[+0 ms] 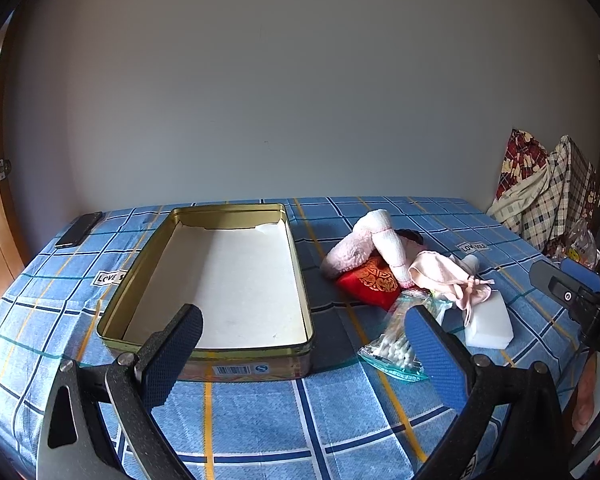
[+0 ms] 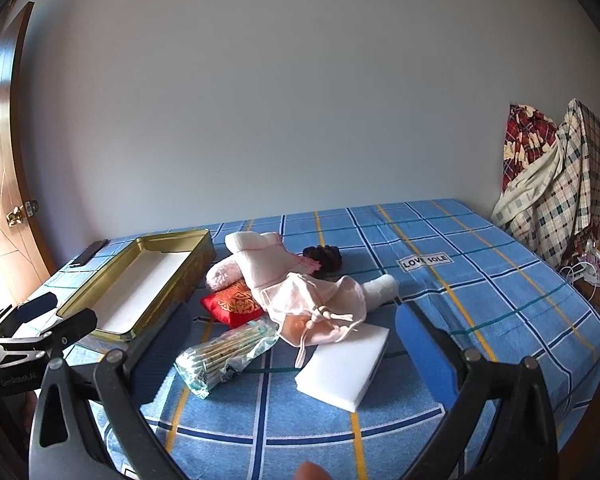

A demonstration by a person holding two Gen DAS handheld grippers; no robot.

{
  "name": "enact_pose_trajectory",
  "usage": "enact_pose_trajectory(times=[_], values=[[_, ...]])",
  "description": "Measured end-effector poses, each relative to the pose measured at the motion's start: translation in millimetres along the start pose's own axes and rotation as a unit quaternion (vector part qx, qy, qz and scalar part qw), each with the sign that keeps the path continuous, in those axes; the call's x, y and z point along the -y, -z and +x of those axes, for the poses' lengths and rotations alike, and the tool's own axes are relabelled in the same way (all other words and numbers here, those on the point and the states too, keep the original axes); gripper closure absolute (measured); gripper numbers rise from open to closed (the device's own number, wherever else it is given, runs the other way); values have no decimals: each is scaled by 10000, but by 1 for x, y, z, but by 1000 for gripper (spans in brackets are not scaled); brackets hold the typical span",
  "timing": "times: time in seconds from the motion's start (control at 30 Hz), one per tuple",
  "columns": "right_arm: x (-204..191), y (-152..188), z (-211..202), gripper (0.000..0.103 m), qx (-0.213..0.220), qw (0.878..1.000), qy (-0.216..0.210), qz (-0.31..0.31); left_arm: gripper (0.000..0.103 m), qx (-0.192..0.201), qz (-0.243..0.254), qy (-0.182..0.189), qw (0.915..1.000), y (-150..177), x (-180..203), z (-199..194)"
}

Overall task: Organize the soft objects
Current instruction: 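Move both tools toward the swab bag and white sponge on the bed, then grasp the clear cotton swab bag with the left tool while the right tool grasps the white sponge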

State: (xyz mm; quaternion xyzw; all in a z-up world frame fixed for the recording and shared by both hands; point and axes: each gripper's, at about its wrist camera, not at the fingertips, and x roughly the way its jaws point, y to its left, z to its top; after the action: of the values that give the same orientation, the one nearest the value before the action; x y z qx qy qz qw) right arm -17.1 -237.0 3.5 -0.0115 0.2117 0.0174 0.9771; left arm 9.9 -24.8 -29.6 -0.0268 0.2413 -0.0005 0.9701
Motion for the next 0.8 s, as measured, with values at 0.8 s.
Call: enact_pose_trajectory(times=[0.8], values=[[43, 33, 18, 0, -510, 9975, 414, 244, 1, -313, 546, 464, 9969, 14, 43, 26]])
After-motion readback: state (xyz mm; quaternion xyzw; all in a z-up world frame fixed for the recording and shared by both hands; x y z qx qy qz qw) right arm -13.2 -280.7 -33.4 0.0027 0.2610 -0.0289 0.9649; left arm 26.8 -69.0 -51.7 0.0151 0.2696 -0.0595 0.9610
